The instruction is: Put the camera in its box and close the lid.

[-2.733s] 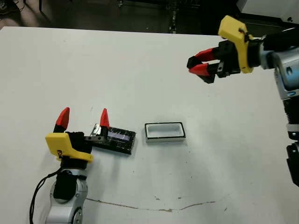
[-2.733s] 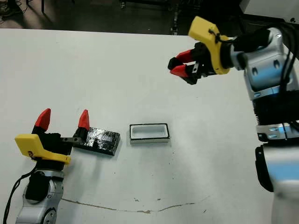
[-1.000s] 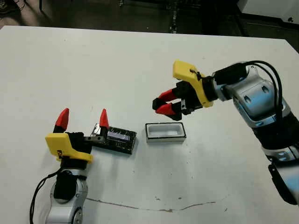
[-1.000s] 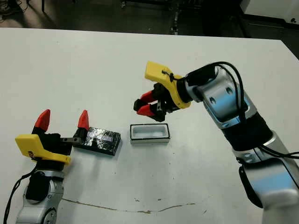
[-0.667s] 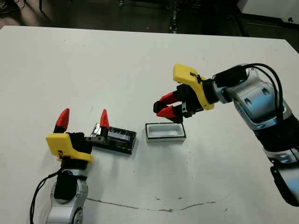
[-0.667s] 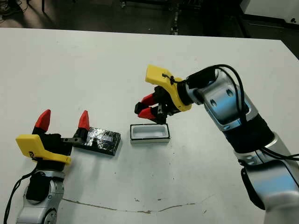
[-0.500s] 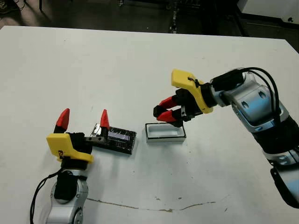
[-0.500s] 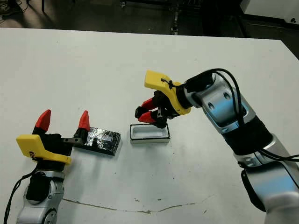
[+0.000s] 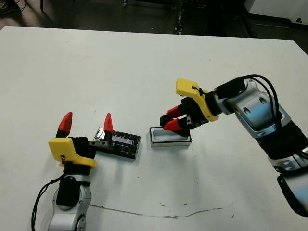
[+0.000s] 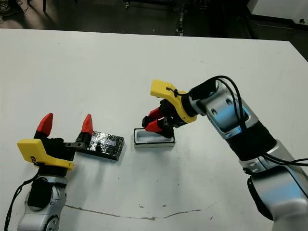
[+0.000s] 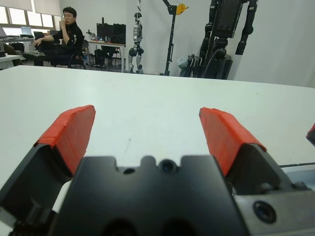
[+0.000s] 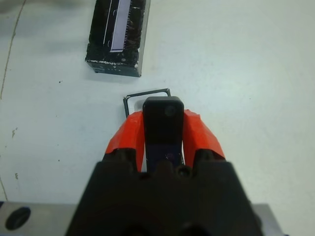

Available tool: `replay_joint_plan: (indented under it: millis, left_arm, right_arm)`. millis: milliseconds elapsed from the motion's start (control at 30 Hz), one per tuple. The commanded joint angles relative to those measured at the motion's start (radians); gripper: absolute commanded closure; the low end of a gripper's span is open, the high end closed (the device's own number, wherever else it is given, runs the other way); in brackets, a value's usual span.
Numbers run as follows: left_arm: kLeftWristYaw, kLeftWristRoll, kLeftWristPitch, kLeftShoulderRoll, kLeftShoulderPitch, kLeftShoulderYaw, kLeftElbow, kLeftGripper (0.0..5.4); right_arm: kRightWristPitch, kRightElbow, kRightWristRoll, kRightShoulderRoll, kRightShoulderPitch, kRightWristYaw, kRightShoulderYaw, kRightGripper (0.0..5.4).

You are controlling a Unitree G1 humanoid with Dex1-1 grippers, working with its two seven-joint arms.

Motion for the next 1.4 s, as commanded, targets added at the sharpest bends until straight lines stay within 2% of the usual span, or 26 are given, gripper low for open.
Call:
replay_joint_plan:
  millis: [33, 533, 767, 1133, 1267, 1400]
  left_arm:
    - [-0.002, 0.001, 0.008, 0.001, 0.009, -0.001, -0.003, 0.00]
    - [0.006, 0.007, 0.009, -0.005, 0.013, -0.007, -0.006, 0.00]
    - [0.013, 0.015, 0.012, -0.007, 0.013, -0.006, -0.007, 0.00]
    - [0.010, 0.012, 0.013, -0.006, 0.010, -0.009, -0.011, 0.00]
    - [0.013, 0.017, 0.012, -0.005, 0.009, -0.009, -0.010, 0.00]
    - [0.011, 0.014, 0.011, -0.007, 0.009, -0.009, -0.013, 0.00]
  right_arm:
    - [-0.017, 0.018, -0.011, 0.001, -0.001, 0.008, 0.009, 3.74]
    - [-0.064, 0.035, -0.028, 0.021, 0.006, 0.011, 0.017, 3.74]
    - [-0.059, 0.052, -0.038, 0.027, -0.002, 0.027, 0.032, 3.74]
    - [-0.087, 0.071, -0.083, 0.019, -0.010, 0.047, 0.071, 3.74]
    - [-0.121, 0.109, -0.100, 0.016, -0.026, 0.081, 0.093, 3.74]
    - [-0.211, 0.200, -0.126, 0.027, -0.065, 0.147, 0.133, 3.74]
